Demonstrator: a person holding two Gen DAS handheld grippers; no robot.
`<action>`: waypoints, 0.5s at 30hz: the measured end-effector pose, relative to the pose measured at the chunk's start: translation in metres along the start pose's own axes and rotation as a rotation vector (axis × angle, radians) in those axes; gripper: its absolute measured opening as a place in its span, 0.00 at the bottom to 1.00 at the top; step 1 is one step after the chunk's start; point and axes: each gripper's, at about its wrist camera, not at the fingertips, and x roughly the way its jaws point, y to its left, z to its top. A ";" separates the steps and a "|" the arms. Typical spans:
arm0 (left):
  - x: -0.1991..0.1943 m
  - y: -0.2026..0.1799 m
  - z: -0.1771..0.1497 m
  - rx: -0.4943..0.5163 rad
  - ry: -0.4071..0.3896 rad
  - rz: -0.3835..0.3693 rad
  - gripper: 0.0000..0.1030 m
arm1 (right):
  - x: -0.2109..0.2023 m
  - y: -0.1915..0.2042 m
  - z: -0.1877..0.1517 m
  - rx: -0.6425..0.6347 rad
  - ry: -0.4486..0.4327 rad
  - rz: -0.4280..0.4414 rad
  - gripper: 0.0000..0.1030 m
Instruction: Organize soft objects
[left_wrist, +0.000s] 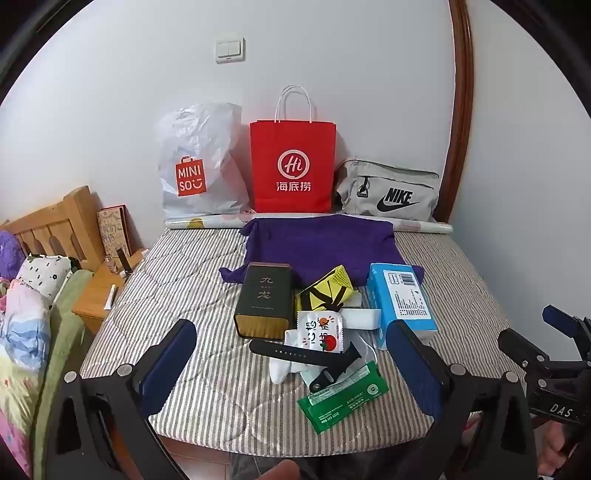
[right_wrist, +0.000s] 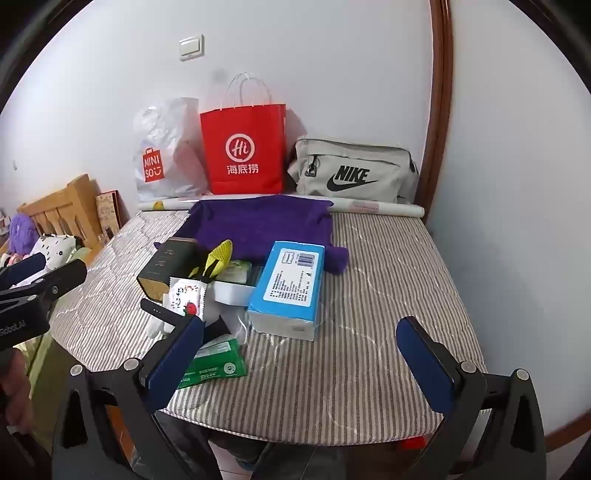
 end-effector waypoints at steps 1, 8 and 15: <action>0.000 0.000 0.000 -0.001 0.004 -0.002 1.00 | 0.000 0.000 0.000 0.005 0.003 0.002 1.00; 0.000 0.000 0.002 -0.023 -0.005 -0.003 1.00 | -0.006 0.002 0.000 0.014 0.005 0.023 1.00; -0.009 -0.001 0.001 -0.019 -0.019 -0.012 1.00 | -0.008 0.003 -0.002 0.013 -0.003 0.035 1.00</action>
